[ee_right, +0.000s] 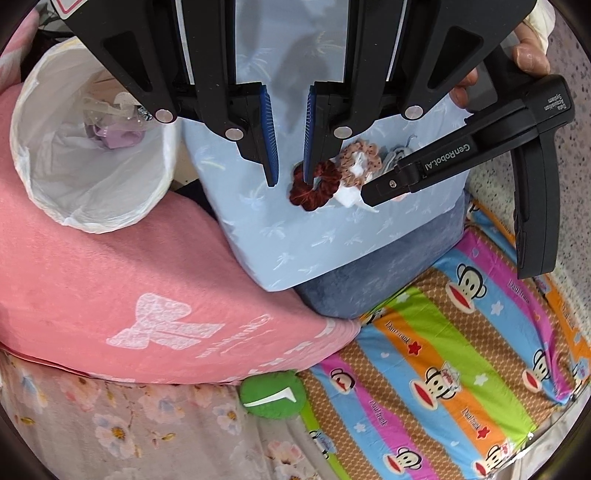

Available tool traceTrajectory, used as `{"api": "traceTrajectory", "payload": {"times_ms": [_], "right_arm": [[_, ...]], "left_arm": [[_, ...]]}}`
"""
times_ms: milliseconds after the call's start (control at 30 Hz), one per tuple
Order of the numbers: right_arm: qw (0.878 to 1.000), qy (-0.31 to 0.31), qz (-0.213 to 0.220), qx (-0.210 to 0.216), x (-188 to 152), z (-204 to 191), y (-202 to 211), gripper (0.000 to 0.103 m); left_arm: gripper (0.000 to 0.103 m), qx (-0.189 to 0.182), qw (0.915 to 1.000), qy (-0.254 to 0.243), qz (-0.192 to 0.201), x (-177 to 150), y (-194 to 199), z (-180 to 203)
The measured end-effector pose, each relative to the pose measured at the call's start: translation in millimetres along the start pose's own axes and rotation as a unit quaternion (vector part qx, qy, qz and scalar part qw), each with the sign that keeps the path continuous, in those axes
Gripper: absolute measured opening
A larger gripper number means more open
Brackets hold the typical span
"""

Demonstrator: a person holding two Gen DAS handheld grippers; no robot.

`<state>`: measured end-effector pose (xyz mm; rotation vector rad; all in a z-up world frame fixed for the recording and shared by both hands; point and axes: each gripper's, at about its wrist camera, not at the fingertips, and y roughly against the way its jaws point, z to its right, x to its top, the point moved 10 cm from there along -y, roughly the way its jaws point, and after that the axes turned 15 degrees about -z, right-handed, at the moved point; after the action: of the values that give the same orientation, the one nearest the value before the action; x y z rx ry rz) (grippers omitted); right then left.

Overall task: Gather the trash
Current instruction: 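Move both tools back over the scrunchies and cloth items on the sheet, then grasp the grey sock with the left tool while the right tool grasps the brown scrunchie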

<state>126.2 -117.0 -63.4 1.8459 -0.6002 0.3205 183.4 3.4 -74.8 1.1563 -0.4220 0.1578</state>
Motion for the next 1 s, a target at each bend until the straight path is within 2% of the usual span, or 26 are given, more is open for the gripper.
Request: {"api": "traceTrajectory", "payload": {"times_ms": [167,300,400,467,633,800,1000], "right_arm": [[1.0,0.016,-0.023,0.001,-5.6,-20.7,-27.7,0.02],[0.999,0.031,-0.045,0.002,-9.0,-42.0,-54.4,0.021],[0.997,0.041,-0.058,0.003,-10.2,-58.2,-73.8,0.029],[0.996,0.048,-0.069,0.004,-11.1,-67.6,-87.6,0.03],[0.994,0.055,-0.094,0.002,-12.9,-86.1,-124.5,0.033],[0.993,0.05,-0.11,-0.001,-11.8,-90.6,-154.2,0.033],[0.992,0.036,-0.121,-0.009,-6.2,-87.3,-179.2,0.033]], "left_arm": [[0.07,0.015,0.9992,0.036,0.004,2.8,0.9,-42.5],[0.074,0.03,0.9973,0.067,0.001,3.1,-1.2,-80.8],[0.079,0.051,0.9944,0.092,-0.002,0.7,-3.7,-113.0],[0.082,0.062,0.9924,0.106,-0.005,-0.6,-4.9,-131.3],[0.083,0.069,0.9873,0.142,-0.015,-3.0,-8.5,-173.0],[0.083,0.065,0.9846,0.161,-0.019,1.5,-12.2,-193.2],[0.083,0.045,0.9852,0.163,-0.026,9.1,-22.8,-195.8]]}}
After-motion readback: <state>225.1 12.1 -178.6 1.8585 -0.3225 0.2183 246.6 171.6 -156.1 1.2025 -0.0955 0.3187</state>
